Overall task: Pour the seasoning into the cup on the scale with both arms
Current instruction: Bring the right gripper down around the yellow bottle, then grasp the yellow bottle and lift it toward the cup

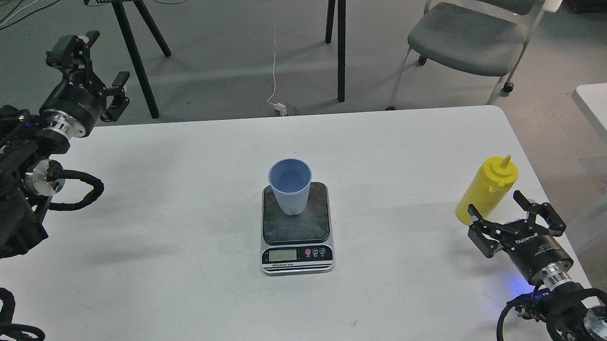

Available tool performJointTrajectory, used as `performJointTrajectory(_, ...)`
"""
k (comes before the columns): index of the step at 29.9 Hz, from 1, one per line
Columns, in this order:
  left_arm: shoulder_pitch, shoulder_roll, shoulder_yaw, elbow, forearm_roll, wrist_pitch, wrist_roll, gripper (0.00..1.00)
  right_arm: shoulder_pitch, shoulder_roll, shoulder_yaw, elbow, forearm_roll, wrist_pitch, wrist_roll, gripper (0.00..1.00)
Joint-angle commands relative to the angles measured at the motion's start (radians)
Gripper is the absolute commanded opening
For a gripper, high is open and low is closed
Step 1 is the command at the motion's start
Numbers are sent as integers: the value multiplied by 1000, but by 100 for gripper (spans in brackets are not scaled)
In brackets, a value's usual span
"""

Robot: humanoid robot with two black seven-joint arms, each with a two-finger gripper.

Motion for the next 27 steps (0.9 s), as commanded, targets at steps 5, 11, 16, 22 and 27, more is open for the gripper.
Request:
performJointTrajectory(5, 0, 0, 0, 0, 2, 0, 0, 95, 58, 14, -1, -28, -17, 0, 7, 99)
performJointTrajectory(11, 0, 0, 0, 0, 4, 0, 0, 95, 73, 40, 1, -51, -39, 0, 8, 87)
performJointTrajectory(16, 2, 0, 0, 0, 5, 0, 0, 95, 74, 74, 13, -52, -103, 0, 27, 83)
performJointTrajectory(22, 2, 12, 0, 0, 5, 0, 0, 95, 72, 69, 18, -52, -112, 0, 57, 86)
performJointTrajectory(27, 3, 11, 0, 0, 5, 0, 0, 95, 69, 65, 19, -52, -117, 0, 59, 63)
